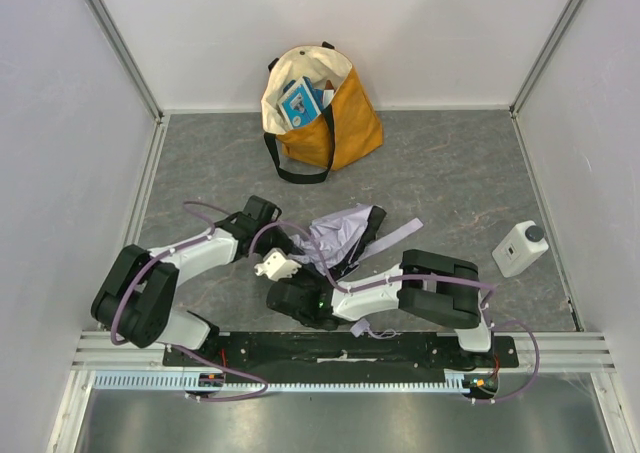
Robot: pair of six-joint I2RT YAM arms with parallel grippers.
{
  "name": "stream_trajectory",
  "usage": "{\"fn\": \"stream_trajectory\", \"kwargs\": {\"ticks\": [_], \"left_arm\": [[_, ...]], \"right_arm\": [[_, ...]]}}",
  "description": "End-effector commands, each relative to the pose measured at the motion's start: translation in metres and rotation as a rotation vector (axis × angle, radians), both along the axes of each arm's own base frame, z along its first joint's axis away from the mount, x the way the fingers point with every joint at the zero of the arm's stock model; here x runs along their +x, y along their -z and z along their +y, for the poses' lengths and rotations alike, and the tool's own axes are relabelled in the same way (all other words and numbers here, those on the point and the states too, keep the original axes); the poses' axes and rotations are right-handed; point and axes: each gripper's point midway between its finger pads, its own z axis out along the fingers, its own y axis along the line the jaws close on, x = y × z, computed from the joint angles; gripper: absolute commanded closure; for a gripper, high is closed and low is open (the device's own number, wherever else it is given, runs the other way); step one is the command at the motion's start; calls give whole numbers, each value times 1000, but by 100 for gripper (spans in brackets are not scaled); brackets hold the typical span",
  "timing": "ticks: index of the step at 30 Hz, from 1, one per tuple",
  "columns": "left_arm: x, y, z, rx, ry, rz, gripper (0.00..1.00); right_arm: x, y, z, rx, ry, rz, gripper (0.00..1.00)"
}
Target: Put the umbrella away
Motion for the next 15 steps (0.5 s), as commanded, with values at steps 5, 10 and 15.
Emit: {"fn": "stream_trajectory", "kwargs": {"ticks": [5,10,15], "left_arm": [[-28,16,18,36,-32,27,73],[-9,-7,12,-45,-34,-157,26],[3,-33,21,-101,-50,-353,7]], "right_arm": [[-22,49,-29,124,-10,245,100],[-30,61,-40,209,-74,393,100],[-35,71,-45,346,-137,586,100]]}}
